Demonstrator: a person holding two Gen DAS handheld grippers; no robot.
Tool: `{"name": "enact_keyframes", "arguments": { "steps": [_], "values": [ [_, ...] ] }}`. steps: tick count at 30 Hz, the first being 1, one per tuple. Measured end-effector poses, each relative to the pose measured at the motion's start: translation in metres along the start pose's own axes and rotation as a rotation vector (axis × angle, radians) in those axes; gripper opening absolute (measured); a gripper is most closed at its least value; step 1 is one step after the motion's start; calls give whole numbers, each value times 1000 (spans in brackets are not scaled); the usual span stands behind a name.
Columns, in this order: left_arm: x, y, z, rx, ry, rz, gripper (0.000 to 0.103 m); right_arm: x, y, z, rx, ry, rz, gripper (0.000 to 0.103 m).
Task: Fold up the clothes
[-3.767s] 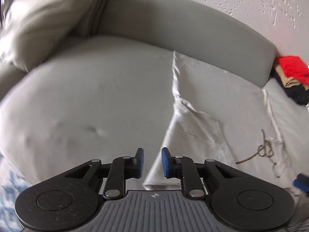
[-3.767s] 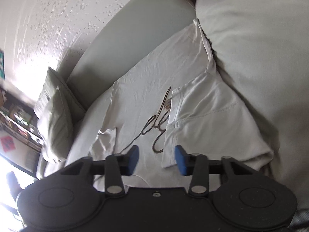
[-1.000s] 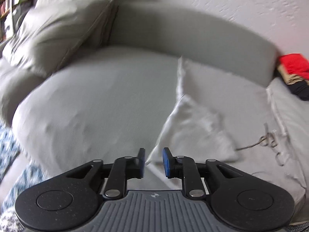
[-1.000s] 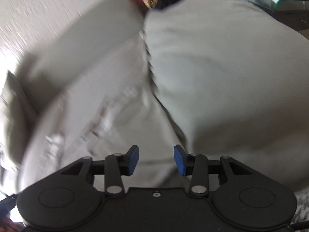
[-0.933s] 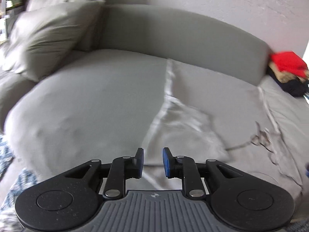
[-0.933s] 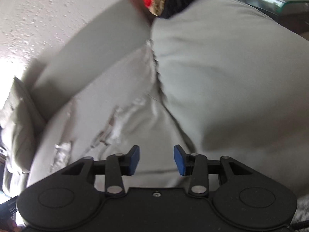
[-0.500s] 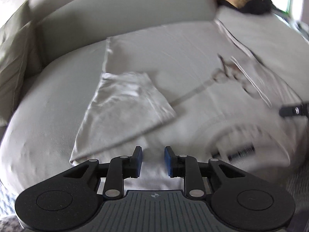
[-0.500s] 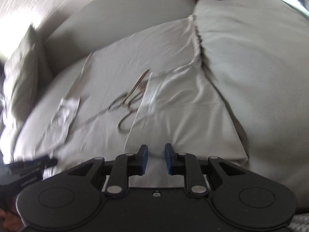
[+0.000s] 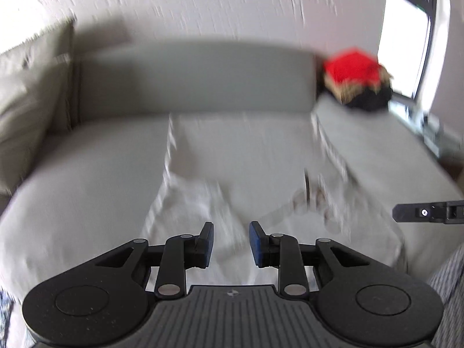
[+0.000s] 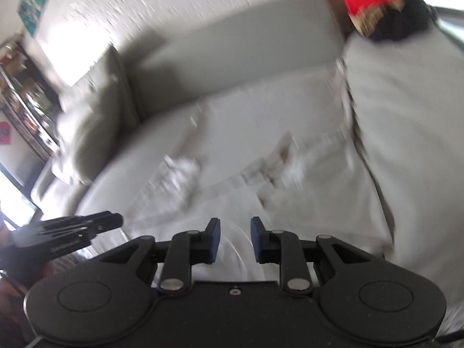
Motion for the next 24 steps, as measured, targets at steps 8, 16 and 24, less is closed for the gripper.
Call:
{"name": "enact_keyframes", "arguments": {
  "steps": [8,16,24],
  "values": [
    [21,-4,98,-167,78,64,29,14,16,108,-202,34,46,27],
    [40,-144,150,-51,66,87,19,-82,-84,184,-288,-128,-44,31],
    [61,-300,191,95,54,68,16,-193,-216,233,-126,-210,-189,24]
  ]
}}
Point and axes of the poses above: each gripper's, at about its wrist camera, not at the fingertips, and y roughly against the way its jaws point, x to its left, z to its top, the point moved 2 cm from there along -y, roughly the way its jaws point, and after that the axes turned 9 degrees about x, right-handed, at the moved point
